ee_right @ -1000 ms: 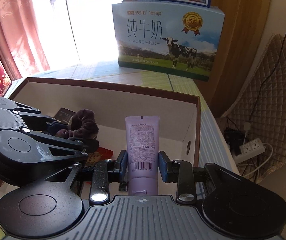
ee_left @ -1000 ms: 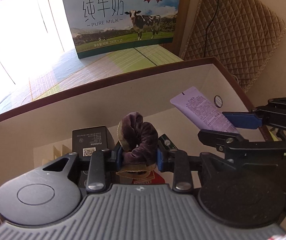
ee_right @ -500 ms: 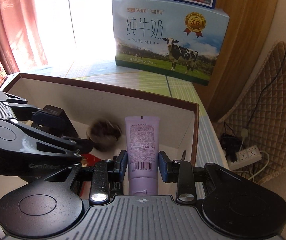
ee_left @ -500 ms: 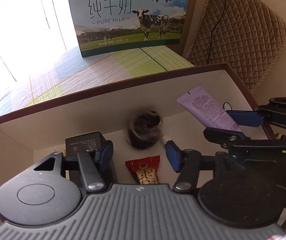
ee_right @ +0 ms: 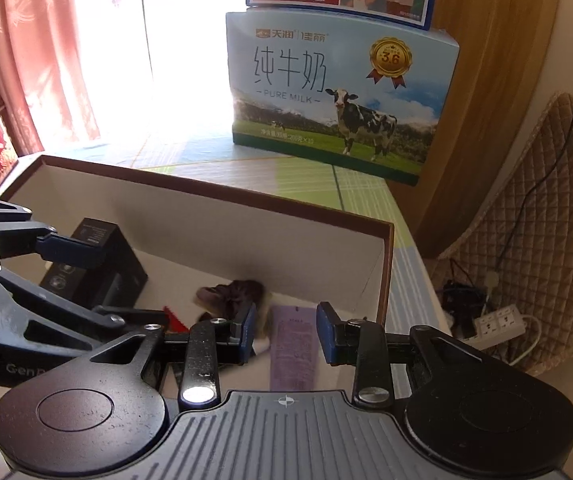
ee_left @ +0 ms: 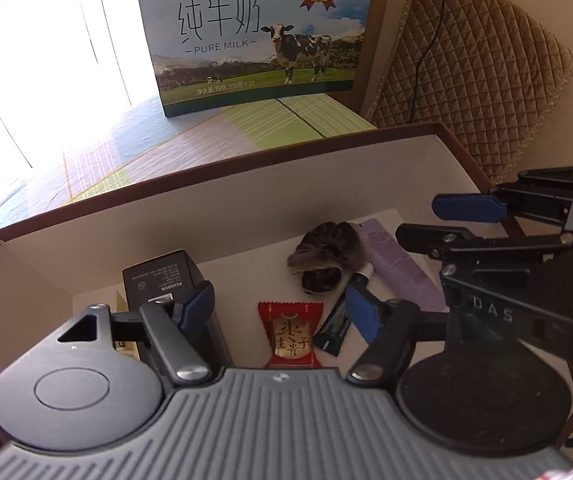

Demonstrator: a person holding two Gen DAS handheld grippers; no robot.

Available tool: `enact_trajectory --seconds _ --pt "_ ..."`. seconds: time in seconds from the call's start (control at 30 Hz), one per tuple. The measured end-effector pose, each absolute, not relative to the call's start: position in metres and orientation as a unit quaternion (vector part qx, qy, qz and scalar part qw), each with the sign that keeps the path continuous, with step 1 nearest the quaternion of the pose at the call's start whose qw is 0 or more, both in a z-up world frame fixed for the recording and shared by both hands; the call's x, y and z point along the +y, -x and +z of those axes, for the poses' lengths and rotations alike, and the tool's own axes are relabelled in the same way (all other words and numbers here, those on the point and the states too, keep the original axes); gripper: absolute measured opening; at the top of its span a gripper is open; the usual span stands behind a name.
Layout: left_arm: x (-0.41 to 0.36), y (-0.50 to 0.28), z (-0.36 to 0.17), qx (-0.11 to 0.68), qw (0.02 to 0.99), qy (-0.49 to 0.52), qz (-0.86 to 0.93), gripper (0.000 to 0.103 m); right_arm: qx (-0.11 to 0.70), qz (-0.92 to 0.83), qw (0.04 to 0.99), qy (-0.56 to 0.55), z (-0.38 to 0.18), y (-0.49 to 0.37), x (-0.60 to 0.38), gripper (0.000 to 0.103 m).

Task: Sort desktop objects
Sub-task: 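Open both grippers to drop the scrunchie and lavender tube inside, then withdraw both tools from the box toward the toothpick pack and pill bottle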

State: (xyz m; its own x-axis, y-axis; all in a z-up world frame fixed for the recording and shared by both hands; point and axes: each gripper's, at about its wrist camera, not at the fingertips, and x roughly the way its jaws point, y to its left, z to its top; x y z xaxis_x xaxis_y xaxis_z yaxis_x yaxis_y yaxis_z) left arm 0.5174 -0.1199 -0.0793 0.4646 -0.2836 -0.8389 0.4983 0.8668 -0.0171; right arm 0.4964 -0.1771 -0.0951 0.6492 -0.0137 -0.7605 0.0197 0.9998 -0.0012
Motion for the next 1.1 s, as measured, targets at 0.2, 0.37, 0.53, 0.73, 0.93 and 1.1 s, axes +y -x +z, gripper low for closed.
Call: enact_trajectory --seconds 0.2,0.37,0.53,0.73,0.93,1.1 --pt "-0.114 -0.505 -0.071 0.455 0.852 -0.111 -0.234 0.075 0.402 0.002 0.915 -0.025 -0.083 -0.476 -0.182 0.049" --pt "-0.104 -0.494 -0.058 0.446 0.861 -0.101 -0.224 0.078 0.388 0.013 0.920 -0.051 -0.073 -0.458 -0.183 0.065" --pt "-0.092 -0.477 -0.047 0.442 0.871 -0.093 -0.195 0.084 0.366 0.019 0.929 -0.057 -0.059 -0.437 -0.176 0.087" --pt "-0.075 -0.458 -0.036 0.441 0.881 -0.084 -0.151 0.091 0.352 0.023 0.933 -0.070 -0.046 -0.411 -0.165 0.101" --pt "-0.064 -0.431 -0.021 0.431 0.889 -0.083 -0.133 0.093 0.355 0.021 0.932 -0.073 -0.035 -0.386 -0.153 0.101" --pt "-0.052 -0.406 -0.009 0.424 0.895 -0.068 -0.124 0.095 0.352 0.020 0.932 -0.079 -0.024 -0.365 -0.145 0.101"
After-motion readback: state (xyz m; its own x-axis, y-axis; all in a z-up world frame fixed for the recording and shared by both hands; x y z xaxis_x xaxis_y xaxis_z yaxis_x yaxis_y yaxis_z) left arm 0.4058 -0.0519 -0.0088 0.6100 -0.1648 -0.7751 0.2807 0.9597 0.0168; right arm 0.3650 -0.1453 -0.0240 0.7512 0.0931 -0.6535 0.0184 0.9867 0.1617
